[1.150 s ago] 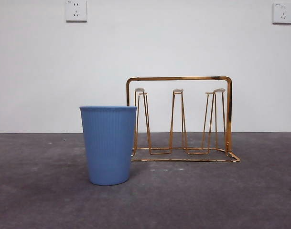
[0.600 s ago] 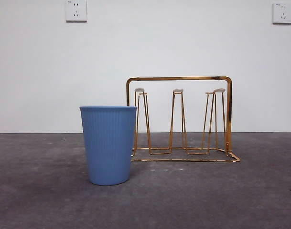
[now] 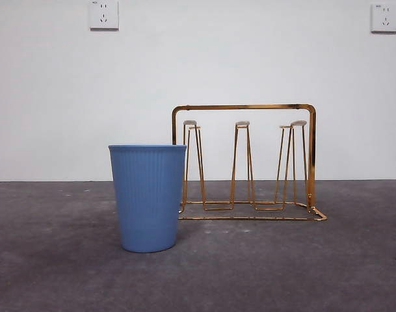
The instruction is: Pick up cup 1,put cup 1 in the cup rack,pick up cup 2,put cup 2 in the cup rack
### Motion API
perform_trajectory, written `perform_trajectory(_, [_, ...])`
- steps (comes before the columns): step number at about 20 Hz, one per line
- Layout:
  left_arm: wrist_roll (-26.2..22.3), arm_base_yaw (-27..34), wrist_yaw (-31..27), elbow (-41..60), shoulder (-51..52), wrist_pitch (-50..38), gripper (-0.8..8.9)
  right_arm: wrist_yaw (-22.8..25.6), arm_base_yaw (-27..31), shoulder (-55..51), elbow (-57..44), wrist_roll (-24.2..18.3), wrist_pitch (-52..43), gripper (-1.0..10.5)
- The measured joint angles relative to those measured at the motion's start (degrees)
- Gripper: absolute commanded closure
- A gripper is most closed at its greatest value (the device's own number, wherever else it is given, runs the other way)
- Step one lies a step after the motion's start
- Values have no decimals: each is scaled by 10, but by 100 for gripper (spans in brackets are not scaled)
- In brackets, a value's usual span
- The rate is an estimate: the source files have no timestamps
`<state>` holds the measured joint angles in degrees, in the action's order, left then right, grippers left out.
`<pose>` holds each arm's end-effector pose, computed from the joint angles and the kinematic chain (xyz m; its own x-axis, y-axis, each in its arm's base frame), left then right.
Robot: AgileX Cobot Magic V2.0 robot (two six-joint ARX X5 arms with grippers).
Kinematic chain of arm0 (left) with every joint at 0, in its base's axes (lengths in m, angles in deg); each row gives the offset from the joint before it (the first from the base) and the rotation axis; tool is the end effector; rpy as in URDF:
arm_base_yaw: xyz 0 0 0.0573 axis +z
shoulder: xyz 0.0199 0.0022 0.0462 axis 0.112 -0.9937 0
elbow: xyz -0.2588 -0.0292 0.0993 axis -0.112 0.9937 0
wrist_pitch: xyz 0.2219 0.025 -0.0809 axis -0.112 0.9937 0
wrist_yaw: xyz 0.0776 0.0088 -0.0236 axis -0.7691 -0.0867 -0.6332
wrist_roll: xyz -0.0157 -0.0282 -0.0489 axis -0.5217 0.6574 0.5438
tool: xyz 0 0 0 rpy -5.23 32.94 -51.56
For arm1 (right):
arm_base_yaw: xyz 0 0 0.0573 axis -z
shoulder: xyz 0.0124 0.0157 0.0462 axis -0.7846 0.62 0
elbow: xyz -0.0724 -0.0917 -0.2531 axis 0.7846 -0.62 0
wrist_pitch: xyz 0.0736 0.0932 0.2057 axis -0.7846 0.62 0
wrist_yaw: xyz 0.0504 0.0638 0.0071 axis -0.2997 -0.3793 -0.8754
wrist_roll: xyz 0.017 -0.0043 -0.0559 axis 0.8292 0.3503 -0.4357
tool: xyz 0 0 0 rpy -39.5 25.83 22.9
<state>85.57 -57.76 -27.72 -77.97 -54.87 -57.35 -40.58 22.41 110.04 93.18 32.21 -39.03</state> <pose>0.1649 -0.2239 0.4379 0.2804 -0.8355 0.4726 0.8233 -0.0439 -0.5660 0.0811 0.0564 0.4503 0.7114 0.6935 -0.1135 -0.6802 0.7201 0.1367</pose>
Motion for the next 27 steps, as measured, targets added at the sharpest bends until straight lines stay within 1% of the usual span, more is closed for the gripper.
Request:
perform_trajectory(5, [-49, 3, -13, -1, 12, 52, 819, 62, 0, -37, 0, -24, 122, 752])
perform_trajectory(8, [-91, 3, -42, -12, 12, 122, 819, 110, 0, -58, 0, -30, 197, 752])
perform_trajectory(12, [-173, -4, -114, -44, 12, 238, 819, 183, 0, -87, 0, -30, 284, 752])
perform_trajectory(16, [-271, -24, -196, -67, 12, 285, 819, 238, 0, -109, 0, -30, 332, 752])
perform_trajectory(19, [-335, -31, -236, -80, 1, 296, 819, 246, 0, -118, 0, -26, 344, 752])
perform_trajectory(21, [-374, -33, -259, -88, -26, 296, 819, 246, 0, -120, 0, -24, 345, 752])
perform_trajectory(25, [-414, -34, -280, -108, -109, 305, 819, 246, 0, -120, 0, -23, 346, 752])
perform_trajectory(27, [-433, -34, -294, -142, -151, 309, 819, 246, 0, -120, 0, -23, 350, 752])
